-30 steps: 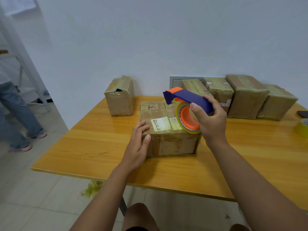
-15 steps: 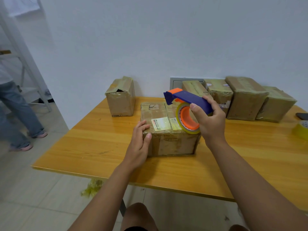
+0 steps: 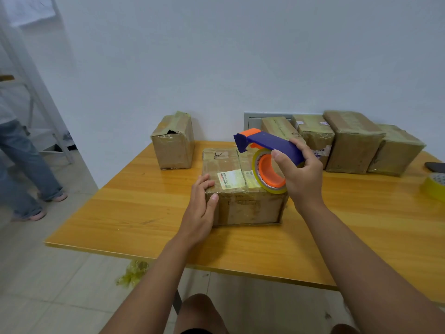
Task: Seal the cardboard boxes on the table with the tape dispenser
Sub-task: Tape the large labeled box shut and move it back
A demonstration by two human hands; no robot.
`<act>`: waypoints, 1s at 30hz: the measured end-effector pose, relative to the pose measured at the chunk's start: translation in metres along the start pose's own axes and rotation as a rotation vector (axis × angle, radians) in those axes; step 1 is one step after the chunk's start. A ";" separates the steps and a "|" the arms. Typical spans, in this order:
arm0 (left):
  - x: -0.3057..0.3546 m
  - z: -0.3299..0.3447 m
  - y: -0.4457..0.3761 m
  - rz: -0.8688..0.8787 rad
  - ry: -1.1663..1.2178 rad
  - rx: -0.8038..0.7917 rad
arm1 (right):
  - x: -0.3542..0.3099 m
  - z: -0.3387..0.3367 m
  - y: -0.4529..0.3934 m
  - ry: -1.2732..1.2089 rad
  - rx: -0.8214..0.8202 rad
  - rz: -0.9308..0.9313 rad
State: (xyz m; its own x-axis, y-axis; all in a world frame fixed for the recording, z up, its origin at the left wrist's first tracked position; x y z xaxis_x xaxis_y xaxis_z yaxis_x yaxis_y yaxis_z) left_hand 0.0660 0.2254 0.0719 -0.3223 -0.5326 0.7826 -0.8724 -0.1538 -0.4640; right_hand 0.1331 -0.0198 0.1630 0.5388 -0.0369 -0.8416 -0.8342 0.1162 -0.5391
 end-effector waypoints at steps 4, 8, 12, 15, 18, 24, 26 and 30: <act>0.000 0.001 -0.001 0.004 0.011 0.010 | 0.000 0.001 0.000 0.002 0.002 -0.006; 0.001 0.003 -0.001 -0.023 0.071 0.060 | -0.001 0.001 0.000 -0.001 0.001 -0.008; -0.004 0.001 -0.002 -0.063 0.163 0.084 | -0.001 0.003 0.002 -0.004 -0.003 -0.008; -0.005 0.000 -0.005 -0.111 0.239 0.093 | -0.002 0.003 0.002 -0.003 0.001 -0.010; -0.005 0.002 -0.006 -0.133 0.298 0.106 | -0.003 0.002 0.003 -0.006 -0.003 -0.012; 0.000 -0.002 -0.002 -0.088 0.243 0.189 | -0.003 0.003 0.003 0.002 -0.007 -0.007; -0.001 -0.002 -0.002 -0.099 0.260 0.191 | -0.003 0.003 0.003 0.001 -0.008 -0.005; -0.007 0.004 -0.004 -0.122 0.323 0.112 | -0.002 0.002 0.003 -0.006 0.001 0.001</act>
State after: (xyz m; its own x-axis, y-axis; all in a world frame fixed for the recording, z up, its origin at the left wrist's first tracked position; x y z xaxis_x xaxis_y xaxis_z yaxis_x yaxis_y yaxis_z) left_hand 0.0732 0.2266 0.0663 -0.3329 -0.2173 0.9176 -0.8720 -0.2995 -0.3873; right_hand 0.1299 -0.0178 0.1633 0.5388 -0.0311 -0.8419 -0.8345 0.1169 -0.5384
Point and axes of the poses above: each hand's wrist, its own y-axis away from the middle knuckle, its own z-axis out of the palm, x = y × z, the point moved 10 cm from there along -y, towards the middle knuckle
